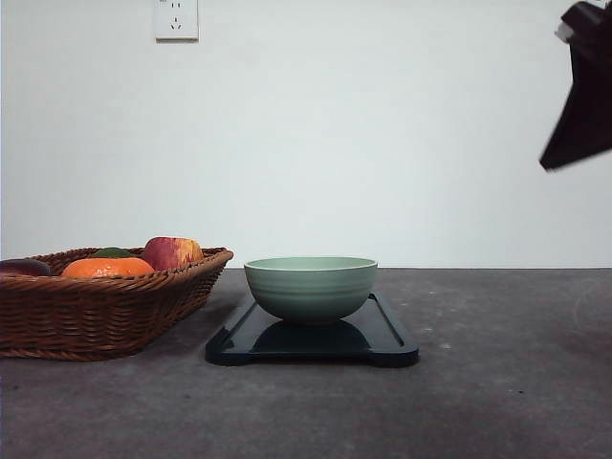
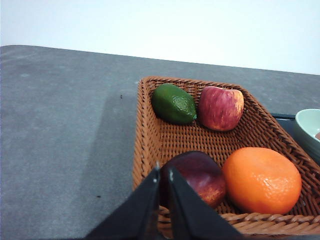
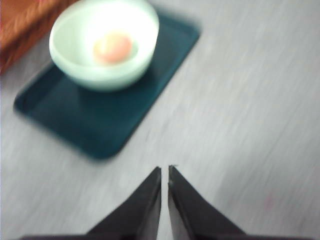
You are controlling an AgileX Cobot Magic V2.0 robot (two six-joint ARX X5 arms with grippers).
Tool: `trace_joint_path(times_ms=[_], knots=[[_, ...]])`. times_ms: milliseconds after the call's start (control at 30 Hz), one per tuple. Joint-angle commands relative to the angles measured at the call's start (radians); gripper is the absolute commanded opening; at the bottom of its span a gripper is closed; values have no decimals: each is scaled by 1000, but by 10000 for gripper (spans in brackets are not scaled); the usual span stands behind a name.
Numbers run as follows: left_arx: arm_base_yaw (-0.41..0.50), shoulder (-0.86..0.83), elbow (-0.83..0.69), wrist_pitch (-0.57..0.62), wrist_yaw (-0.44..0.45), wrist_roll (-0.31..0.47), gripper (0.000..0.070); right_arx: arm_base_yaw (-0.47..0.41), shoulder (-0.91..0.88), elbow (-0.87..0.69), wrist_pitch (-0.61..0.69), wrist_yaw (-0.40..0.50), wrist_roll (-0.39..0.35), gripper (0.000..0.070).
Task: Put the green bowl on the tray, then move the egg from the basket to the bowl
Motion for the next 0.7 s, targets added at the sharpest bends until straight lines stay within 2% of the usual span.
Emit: trace_joint_path(times_ms=[0, 233, 433, 667], knots=[[-1, -2, -19, 13, 0, 12, 19, -10, -48, -39, 50, 5, -53, 16], [-1, -2, -19, 13, 0, 12, 19, -157, -367, -332, 262, 5, -65, 17], [-1, -2, -19, 13, 0, 12, 19, -284, -606, -482, 276, 6, -66, 17], [-1, -2, -19, 13, 0, 12, 19, -385, -775, -551, 266, 3, -58, 16]])
